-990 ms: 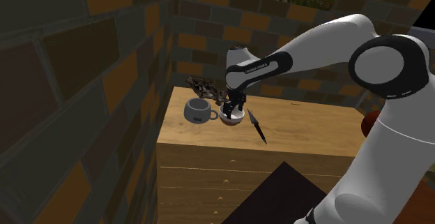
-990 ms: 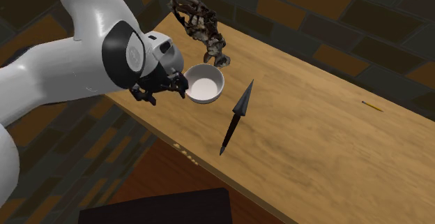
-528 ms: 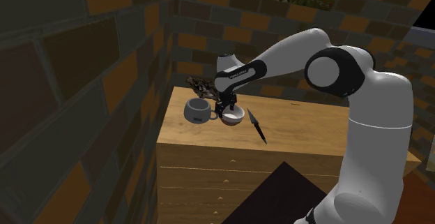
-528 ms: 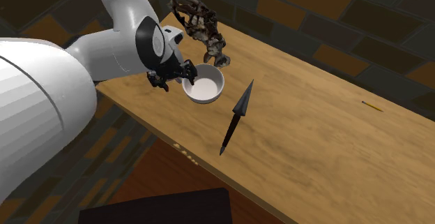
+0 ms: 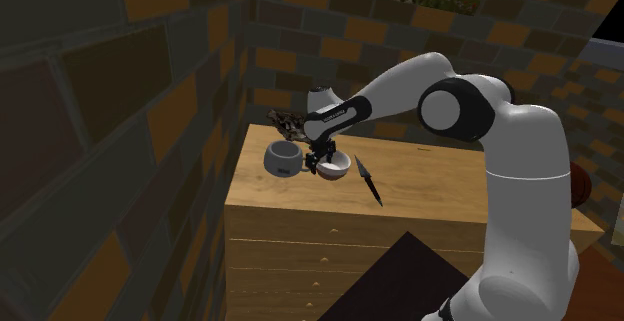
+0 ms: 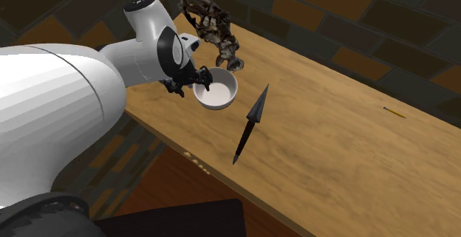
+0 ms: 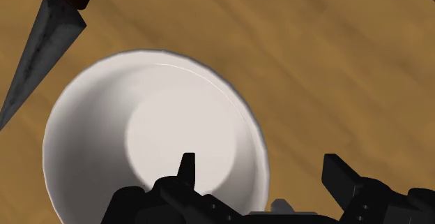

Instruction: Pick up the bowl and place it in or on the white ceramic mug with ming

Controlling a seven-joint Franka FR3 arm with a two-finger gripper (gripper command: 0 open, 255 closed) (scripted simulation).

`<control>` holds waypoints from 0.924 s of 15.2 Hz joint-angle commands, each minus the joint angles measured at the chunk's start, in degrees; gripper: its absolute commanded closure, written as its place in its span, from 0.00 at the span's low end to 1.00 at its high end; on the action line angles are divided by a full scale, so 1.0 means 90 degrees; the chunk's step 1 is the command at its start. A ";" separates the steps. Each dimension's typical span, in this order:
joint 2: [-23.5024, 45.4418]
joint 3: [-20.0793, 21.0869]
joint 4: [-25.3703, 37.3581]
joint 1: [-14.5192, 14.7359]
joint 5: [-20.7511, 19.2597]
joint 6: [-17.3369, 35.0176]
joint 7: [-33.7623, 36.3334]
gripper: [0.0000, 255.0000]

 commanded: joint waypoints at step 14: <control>0.0133 -0.0014 -0.0034 -0.0027 -0.0013 0.0174 -0.0001 1.00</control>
